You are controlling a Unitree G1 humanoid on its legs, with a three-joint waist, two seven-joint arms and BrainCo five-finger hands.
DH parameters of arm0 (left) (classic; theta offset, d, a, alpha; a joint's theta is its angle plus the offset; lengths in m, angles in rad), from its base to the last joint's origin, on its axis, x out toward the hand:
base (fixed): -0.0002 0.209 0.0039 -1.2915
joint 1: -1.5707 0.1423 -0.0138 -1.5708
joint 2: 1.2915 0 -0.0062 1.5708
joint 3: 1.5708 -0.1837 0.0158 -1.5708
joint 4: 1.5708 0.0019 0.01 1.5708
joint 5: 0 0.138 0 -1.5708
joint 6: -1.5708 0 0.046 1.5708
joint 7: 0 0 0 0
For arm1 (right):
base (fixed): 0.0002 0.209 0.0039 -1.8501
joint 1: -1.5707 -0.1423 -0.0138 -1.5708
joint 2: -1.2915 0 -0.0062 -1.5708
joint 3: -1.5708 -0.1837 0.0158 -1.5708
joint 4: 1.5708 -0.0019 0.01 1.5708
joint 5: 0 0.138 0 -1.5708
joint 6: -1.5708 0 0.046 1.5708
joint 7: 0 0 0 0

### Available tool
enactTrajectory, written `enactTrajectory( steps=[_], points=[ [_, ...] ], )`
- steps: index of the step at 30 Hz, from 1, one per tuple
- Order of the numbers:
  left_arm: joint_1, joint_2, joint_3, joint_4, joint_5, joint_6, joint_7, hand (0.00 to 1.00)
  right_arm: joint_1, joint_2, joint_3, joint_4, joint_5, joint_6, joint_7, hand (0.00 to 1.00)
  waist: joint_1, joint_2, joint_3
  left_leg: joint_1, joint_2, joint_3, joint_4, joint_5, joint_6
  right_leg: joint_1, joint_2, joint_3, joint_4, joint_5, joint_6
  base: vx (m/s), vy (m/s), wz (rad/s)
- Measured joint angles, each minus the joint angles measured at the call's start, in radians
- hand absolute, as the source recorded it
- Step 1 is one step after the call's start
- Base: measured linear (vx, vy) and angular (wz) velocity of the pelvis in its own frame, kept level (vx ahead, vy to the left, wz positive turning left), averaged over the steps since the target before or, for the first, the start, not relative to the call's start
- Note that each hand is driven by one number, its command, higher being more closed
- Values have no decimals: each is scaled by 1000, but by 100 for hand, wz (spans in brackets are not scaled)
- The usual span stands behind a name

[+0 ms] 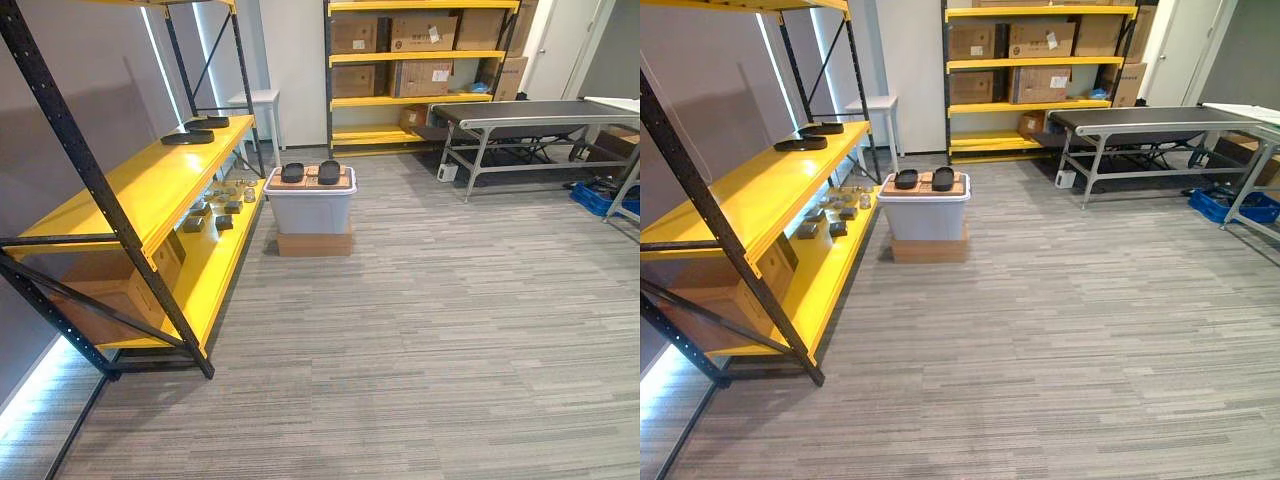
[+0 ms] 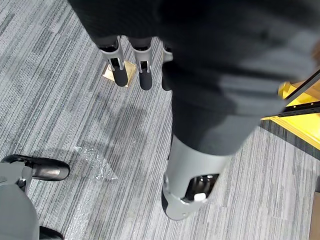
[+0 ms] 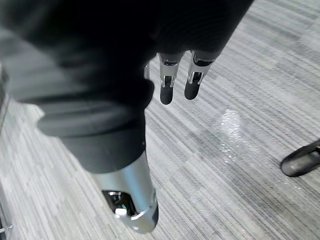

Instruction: Walk over and take plastic housings, then place them on the shelf

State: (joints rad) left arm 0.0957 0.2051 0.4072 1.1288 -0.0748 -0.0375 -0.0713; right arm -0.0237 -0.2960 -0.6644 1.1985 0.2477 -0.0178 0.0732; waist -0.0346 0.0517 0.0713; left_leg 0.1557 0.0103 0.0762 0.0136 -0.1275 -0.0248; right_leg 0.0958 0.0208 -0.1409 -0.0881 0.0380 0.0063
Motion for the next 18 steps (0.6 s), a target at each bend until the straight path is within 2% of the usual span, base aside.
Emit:
enactTrajectory(
  steps=[7,14,18],
  points=[
    [-3,-20,-1,1,-1,-4,1,0,-6,4,1,0,0,0,-1,0,0,-1,1,4,6,6,-11,2,2,-4,7,1,2,0,0,-5,-11,-2],
    [-3,-20,-4,0,-2,-12,3,0,-27,42,48,0,0,0,-2,0,5,-3,10,-7,8,30,-21,1,2,-29,12,23,0,0,0,-2,-10,-9],
    [-17,-24,-47,-2,-25,-20,7,0,-34,56,57,-1,0,0,-3,0,6,-5,29,-23,5,32,-27,1,2,-48,10,27,4,0,0,1,-4,-3]
  ],
)
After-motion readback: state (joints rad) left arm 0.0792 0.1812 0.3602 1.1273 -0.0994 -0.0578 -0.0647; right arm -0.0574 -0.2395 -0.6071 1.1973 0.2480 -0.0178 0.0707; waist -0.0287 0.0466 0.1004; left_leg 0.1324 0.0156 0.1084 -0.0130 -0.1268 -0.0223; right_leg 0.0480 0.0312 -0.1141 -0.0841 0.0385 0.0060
